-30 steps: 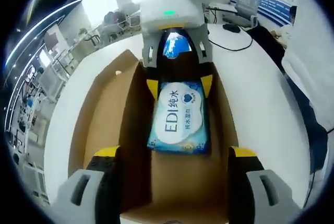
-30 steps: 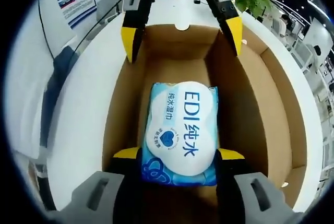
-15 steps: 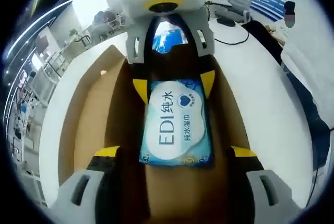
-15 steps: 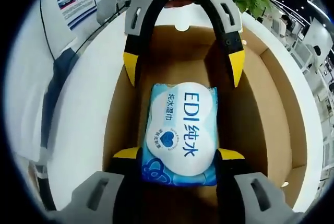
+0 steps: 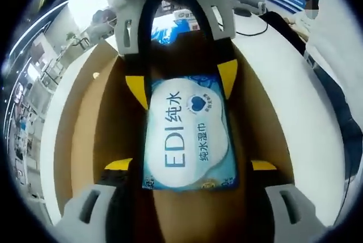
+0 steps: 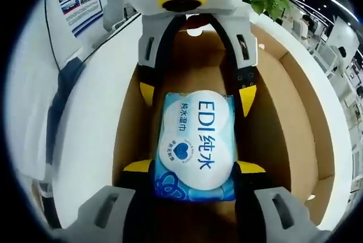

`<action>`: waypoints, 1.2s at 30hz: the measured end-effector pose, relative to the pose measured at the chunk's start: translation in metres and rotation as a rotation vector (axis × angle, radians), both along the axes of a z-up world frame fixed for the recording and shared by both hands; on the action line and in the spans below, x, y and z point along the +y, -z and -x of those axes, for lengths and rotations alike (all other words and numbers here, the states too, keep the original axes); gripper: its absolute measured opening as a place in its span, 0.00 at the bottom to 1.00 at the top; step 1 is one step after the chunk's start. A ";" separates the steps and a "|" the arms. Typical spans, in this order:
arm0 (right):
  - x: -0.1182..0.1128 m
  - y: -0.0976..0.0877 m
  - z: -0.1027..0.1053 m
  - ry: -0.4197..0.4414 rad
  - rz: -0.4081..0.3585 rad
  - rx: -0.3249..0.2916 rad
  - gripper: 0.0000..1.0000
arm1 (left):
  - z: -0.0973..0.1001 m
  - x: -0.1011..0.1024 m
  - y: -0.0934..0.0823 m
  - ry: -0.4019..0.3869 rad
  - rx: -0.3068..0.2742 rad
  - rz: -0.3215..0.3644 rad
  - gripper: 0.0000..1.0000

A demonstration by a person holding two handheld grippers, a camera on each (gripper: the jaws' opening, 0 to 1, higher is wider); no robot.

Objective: Operate the shoe box by opening the lid, removing the specified soft item, and placing it in the target area until the item is outside and the box remains undamaged.

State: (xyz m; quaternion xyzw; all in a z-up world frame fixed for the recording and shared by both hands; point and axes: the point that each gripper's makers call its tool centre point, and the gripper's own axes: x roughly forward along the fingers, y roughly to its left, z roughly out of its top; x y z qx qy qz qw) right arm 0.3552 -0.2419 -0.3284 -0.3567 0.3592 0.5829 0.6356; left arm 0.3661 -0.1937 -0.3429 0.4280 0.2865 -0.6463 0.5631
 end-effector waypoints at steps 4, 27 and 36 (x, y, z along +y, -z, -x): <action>0.000 0.000 0.000 0.001 0.001 0.005 0.56 | 0.001 -0.001 0.004 0.012 -0.007 -0.008 0.74; 0.004 0.020 -0.003 0.024 0.017 -0.009 0.65 | -0.001 0.000 0.018 0.025 -0.010 -0.030 0.77; 0.009 0.033 -0.003 0.009 0.013 0.000 0.72 | -0.002 -0.002 0.022 0.039 0.010 -0.028 0.79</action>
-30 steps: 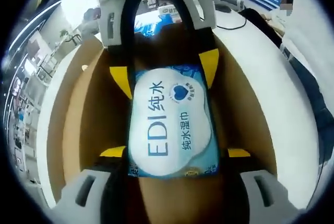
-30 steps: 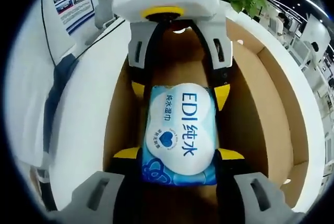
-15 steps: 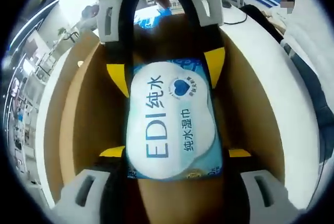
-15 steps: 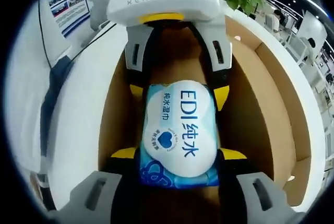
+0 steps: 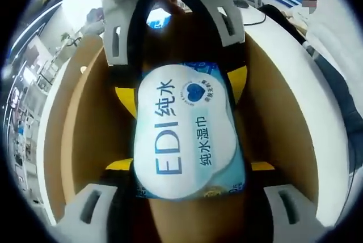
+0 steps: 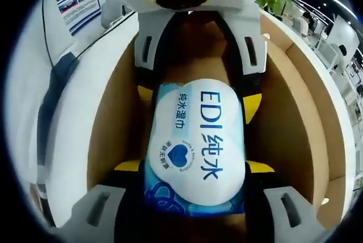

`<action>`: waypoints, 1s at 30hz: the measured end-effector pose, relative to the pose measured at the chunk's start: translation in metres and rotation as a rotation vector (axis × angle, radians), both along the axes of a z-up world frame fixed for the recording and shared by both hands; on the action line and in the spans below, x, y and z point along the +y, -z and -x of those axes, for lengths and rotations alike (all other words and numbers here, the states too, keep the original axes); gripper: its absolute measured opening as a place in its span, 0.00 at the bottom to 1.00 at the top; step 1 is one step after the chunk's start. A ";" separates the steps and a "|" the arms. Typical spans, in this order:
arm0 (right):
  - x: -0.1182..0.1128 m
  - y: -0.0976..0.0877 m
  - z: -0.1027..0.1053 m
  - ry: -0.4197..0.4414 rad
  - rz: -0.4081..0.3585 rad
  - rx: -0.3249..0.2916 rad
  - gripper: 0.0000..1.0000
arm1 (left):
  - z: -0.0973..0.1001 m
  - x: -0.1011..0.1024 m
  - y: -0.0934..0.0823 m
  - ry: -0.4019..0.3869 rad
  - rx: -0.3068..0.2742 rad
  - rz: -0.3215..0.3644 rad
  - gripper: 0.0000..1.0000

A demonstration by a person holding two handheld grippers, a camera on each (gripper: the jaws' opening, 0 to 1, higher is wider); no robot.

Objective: Operate the shoe box by opening the lid, removing the specified soft item, and placing it in the target area until the item is outside and the box remains undamaged.

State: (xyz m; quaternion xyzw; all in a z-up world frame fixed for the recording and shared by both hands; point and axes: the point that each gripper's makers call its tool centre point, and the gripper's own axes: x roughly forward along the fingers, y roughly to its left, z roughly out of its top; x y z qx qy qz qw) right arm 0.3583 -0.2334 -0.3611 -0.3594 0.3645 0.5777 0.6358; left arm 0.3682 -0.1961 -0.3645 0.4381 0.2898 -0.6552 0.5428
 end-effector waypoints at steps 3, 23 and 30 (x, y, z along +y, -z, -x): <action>0.001 0.002 -0.001 -0.002 -0.003 0.011 0.73 | 0.001 -0.001 0.001 0.007 0.017 0.009 0.80; 0.001 0.012 -0.001 0.003 0.033 0.056 0.77 | 0.004 -0.004 0.002 0.047 0.075 0.108 0.81; 0.002 0.009 0.000 -0.005 0.010 0.052 0.71 | 0.007 -0.005 0.001 0.043 0.086 0.112 0.73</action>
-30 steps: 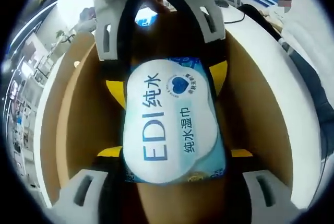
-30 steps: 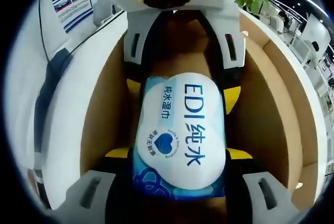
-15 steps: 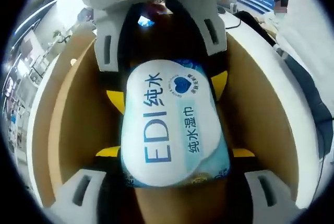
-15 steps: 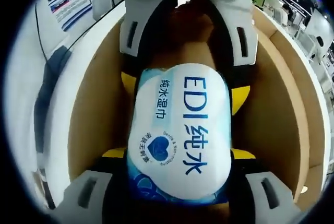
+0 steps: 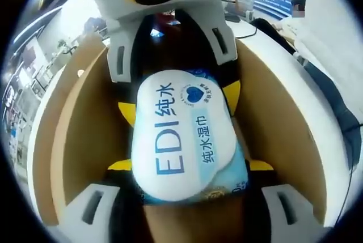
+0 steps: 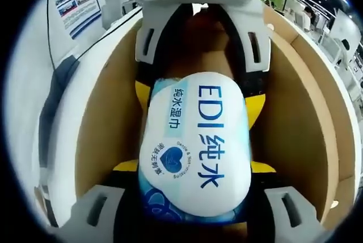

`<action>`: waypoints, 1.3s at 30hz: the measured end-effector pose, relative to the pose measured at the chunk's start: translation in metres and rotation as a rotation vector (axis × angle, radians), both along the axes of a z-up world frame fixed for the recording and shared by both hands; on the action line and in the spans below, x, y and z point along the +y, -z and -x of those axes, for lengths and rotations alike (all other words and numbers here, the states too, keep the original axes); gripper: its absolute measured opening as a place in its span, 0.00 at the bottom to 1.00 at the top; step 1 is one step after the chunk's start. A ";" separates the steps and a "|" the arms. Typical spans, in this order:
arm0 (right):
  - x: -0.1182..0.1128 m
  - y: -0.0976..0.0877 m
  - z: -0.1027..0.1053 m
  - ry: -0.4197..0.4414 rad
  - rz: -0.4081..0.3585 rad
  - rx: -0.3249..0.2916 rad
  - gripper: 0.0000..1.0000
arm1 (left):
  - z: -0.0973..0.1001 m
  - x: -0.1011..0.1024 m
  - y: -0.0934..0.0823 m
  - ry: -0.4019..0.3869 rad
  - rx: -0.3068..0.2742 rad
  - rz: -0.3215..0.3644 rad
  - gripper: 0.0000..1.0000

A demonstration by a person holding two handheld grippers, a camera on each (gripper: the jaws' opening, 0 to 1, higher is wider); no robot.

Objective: Operate the shoe box by opening the lid, removing the specified soft item, and placing it in the target area until the item is outside and the box remains undamaged.

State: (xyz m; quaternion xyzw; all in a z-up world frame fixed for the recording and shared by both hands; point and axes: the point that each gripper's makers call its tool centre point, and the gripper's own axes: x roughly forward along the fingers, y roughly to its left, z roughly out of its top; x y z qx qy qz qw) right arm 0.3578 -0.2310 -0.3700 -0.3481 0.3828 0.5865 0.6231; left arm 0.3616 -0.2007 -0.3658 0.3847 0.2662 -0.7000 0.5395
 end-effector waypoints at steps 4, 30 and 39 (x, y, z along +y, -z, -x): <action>0.000 -0.001 0.001 -0.005 0.002 -0.002 0.70 | 0.000 0.000 0.000 -0.007 -0.002 -0.008 0.71; 0.006 -0.044 -0.005 -0.025 0.010 -0.094 0.65 | -0.005 0.005 -0.042 -0.044 -0.117 -0.007 0.68; 0.008 -0.072 -0.004 -0.042 0.018 -0.134 0.65 | -0.003 0.007 -0.071 -0.060 -0.161 0.006 0.68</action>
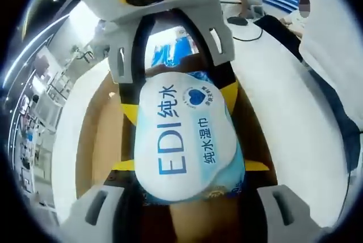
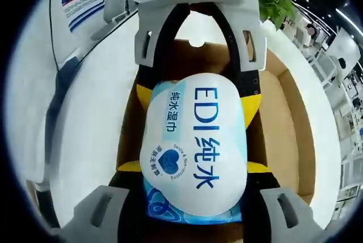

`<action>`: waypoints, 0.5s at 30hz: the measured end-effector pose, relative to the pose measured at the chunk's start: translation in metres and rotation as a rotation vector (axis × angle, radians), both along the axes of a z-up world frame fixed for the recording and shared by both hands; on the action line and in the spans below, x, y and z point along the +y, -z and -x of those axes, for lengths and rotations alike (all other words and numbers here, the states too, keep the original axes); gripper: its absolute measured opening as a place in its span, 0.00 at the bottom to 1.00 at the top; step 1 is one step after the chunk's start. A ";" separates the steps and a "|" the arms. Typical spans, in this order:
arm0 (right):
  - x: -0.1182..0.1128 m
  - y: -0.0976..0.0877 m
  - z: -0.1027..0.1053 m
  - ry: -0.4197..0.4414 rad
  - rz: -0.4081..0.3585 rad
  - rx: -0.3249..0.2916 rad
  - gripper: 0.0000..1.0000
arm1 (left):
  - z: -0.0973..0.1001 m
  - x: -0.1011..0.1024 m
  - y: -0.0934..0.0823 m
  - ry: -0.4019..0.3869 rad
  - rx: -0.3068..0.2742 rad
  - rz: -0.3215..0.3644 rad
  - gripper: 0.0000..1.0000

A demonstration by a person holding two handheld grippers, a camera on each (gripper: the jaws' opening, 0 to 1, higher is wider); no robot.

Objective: Operate the shoe box by opening the lid, removing the specified soft item, and placing it in the target area until the item is outside and the box remains undamaged.

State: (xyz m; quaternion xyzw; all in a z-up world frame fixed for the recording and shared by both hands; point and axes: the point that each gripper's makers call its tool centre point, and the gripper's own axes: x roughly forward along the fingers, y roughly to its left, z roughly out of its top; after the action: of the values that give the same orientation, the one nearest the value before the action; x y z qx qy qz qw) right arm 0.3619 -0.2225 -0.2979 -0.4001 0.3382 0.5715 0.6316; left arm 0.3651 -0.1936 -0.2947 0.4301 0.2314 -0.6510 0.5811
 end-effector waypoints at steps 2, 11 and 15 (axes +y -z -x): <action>0.001 -0.004 0.002 -0.001 0.001 -0.002 0.65 | 0.002 0.000 -0.006 -0.002 -0.004 -0.003 0.68; 0.008 -0.034 0.010 -0.009 0.001 -0.046 0.64 | 0.012 0.007 -0.040 -0.006 -0.046 0.008 0.67; 0.012 -0.047 0.017 -0.013 -0.002 -0.057 0.64 | 0.020 0.010 -0.053 -0.003 -0.056 0.007 0.67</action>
State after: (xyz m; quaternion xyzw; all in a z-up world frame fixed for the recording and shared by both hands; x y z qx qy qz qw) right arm 0.3447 -0.2108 -0.2513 -0.4178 0.3167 0.5644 0.6377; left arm 0.3455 -0.1837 -0.2414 0.4458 0.2135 -0.6386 0.5898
